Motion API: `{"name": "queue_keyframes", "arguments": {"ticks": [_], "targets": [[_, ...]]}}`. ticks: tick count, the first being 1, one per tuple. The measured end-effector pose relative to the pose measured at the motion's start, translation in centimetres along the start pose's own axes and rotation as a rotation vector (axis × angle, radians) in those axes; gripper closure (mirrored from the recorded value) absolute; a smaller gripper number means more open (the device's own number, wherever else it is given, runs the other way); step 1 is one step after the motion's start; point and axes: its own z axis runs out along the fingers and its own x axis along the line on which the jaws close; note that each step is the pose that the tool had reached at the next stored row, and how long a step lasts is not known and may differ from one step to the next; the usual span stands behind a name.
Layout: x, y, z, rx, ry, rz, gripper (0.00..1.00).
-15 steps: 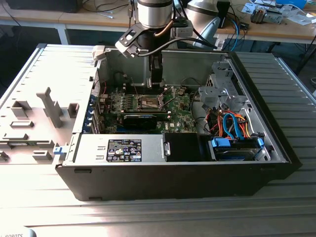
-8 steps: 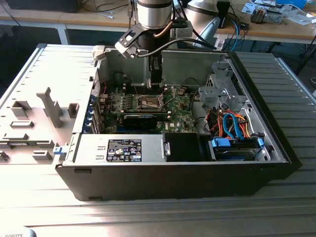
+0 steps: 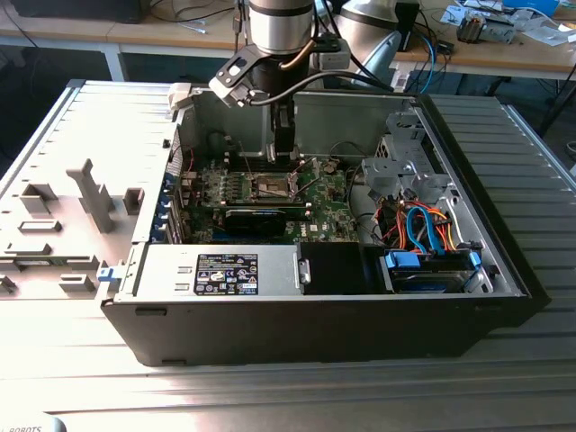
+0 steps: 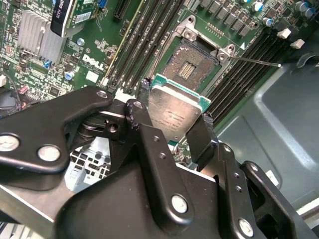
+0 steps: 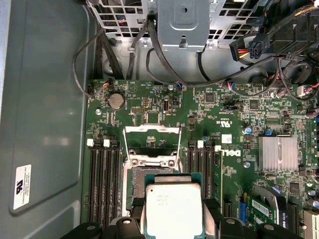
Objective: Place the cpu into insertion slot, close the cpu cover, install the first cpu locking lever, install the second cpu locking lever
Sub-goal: 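Place the cpu into insertion slot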
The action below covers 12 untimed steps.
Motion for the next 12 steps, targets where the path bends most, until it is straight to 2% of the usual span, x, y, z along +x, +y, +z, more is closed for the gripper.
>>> {"name": "queue_keyframes", "arguments": {"ticks": [12], "targets": [[0.01,-0.16,0.24,0.0000,0.0001,0.000,0.46]]}}
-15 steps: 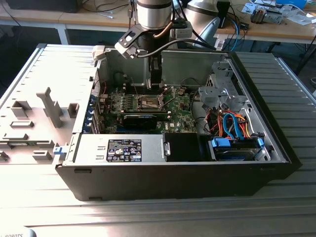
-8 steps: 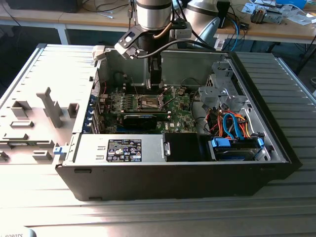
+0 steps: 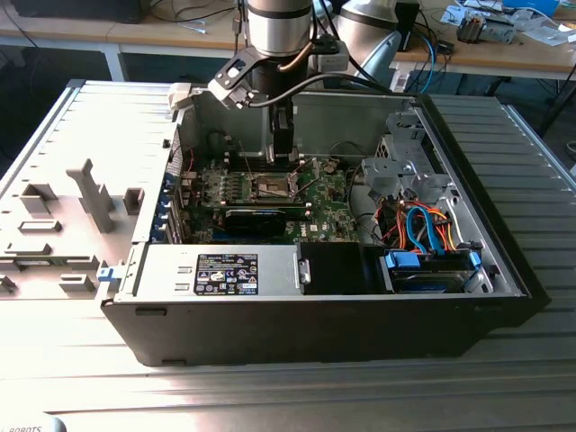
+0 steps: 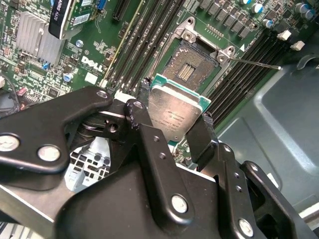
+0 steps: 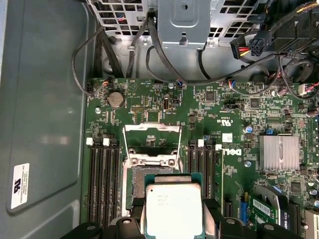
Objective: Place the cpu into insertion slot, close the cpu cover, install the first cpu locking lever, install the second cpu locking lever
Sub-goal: 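Place the cpu into insertion slot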
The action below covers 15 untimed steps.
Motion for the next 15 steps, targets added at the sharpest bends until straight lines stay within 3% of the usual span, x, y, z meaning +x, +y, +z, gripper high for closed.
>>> {"name": "queue_keyframes", "arguments": {"ticks": [15], "targets": [[0.01,-0.24,0.21,0.0000,-0.0001,0.000,0.46]]}}
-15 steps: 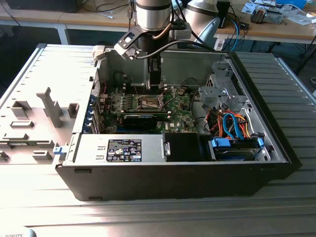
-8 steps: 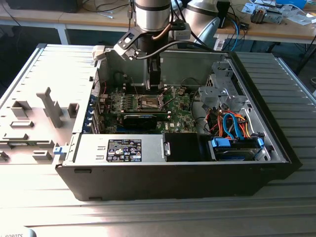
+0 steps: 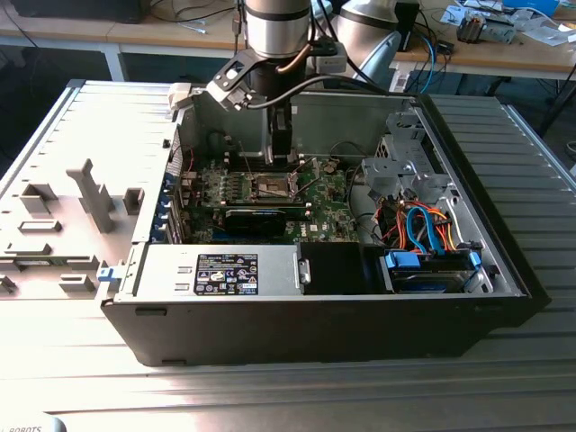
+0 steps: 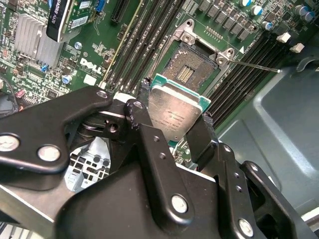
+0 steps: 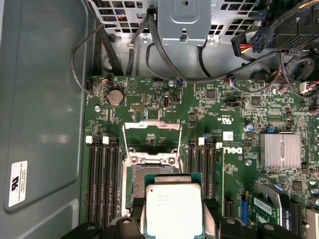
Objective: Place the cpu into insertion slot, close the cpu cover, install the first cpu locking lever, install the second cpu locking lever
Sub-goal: 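Place the cpu into insertion slot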
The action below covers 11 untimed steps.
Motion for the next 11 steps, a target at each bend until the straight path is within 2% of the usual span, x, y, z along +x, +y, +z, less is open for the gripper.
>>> {"name": "queue_keyframes", "arguments": {"ticks": [11], "targets": [[0.01,-0.22,0.14,-0.0001,0.0001,0.000,0.46]]}}
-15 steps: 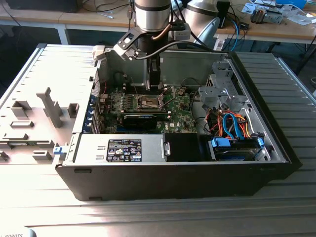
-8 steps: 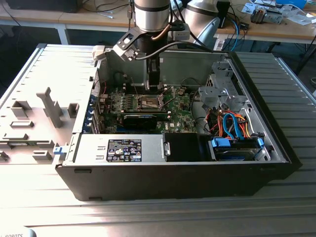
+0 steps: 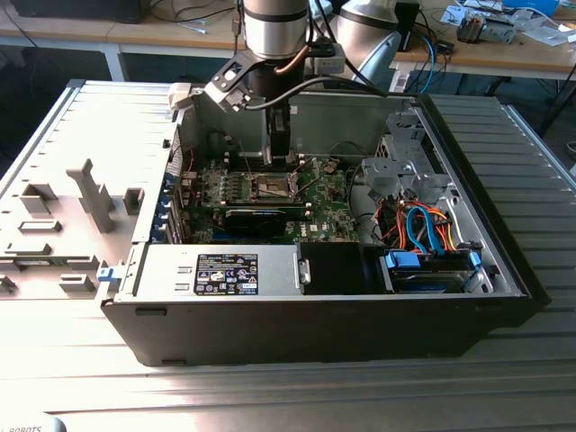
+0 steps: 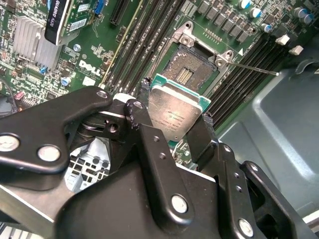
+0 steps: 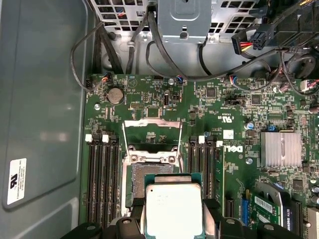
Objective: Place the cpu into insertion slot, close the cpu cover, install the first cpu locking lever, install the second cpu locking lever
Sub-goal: 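Place the cpu into insertion slot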
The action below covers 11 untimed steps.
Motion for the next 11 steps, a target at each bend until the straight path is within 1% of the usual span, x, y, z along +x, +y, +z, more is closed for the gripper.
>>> {"name": "queue_keyframes", "arguments": {"ticks": [11], "targets": [[0.01,-0.25,0.12,0.0001,0.0000,0.000,0.46]]}}
